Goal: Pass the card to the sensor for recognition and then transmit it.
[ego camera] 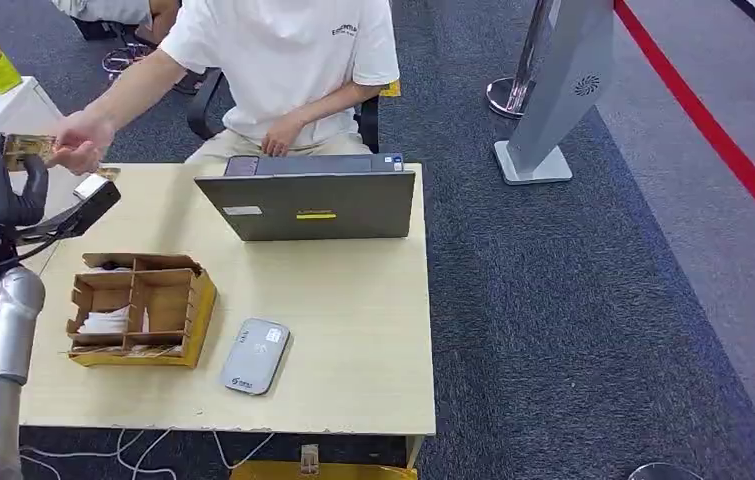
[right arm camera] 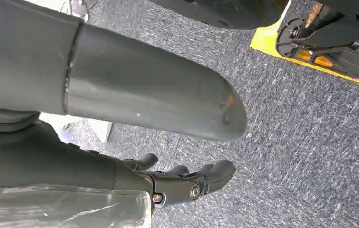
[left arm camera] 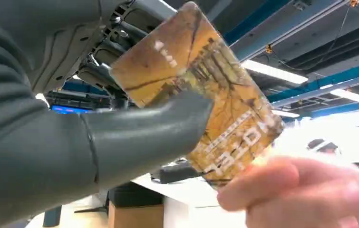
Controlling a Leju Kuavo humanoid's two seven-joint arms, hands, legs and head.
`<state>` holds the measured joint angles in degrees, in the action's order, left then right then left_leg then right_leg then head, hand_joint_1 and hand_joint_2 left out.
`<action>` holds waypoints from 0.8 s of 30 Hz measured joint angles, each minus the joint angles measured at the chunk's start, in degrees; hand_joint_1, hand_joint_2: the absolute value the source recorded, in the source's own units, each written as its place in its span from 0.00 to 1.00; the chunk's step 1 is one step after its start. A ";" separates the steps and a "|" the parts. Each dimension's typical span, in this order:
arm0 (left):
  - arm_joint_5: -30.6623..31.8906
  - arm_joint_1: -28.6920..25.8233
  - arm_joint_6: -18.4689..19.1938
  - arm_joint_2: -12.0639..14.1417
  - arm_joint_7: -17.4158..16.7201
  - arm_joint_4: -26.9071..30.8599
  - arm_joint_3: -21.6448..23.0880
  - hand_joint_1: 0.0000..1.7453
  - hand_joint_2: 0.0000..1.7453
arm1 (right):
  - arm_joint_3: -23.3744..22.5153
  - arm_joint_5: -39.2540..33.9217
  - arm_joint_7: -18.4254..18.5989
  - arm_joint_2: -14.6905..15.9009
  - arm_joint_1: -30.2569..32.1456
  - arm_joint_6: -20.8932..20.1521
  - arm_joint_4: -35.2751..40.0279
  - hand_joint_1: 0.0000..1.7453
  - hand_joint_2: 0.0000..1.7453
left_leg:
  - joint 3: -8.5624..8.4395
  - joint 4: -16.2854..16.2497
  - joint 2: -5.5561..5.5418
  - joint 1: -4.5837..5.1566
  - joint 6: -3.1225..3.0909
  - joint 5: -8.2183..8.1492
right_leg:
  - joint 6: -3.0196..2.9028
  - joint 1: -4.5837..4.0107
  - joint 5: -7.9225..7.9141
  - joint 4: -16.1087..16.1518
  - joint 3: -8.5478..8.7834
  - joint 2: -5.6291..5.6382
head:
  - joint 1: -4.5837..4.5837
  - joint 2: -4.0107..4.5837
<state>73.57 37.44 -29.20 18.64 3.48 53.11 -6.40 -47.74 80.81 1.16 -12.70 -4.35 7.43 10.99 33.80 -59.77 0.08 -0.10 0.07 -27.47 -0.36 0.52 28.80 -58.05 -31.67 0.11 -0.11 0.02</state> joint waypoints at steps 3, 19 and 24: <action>0.00 0.32 0.02 -0.24 0.00 -0.50 0.15 1.00 0.00 | 0.00 0.00 0.00 0.09 0.00 0.00 0.00 0.00 0.00 | 0.00 0.00 0.02 0.00 0.00 0.00 | 0.00 0.00 0.00 0.00 -0.01 0.02 | 0.00 0.00; -3.48 -5.68 -0.96 -5.51 2.58 7.29 3.11 1.00 0.00 | -0.18 -1.12 1.05 0.26 -0.04 0.48 0.00 0.00 0.00 | 0.00 -0.02 0.00 0.03 0.00 0.00 | 0.00 0.04 0.00 0.03 0.01 0.01 | 0.02 0.00; -2.49 -15.16 0.74 -10.18 1.53 23.47 9.35 1.00 0.00 | -0.92 -2.16 1.66 -0.07 -0.01 3.75 0.00 0.00 0.00 | 0.10 -0.02 0.06 0.06 -0.05 -0.05 | 0.06 0.08 -0.03 0.09 0.03 0.08 | 0.02 0.00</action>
<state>71.08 22.28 -28.46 8.46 5.01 76.58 2.94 -48.65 78.64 2.82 -12.77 -4.36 11.18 10.99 33.91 -59.79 0.15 -0.04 0.01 -27.52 -0.29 0.60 28.77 -57.96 -31.64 0.19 -0.09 0.02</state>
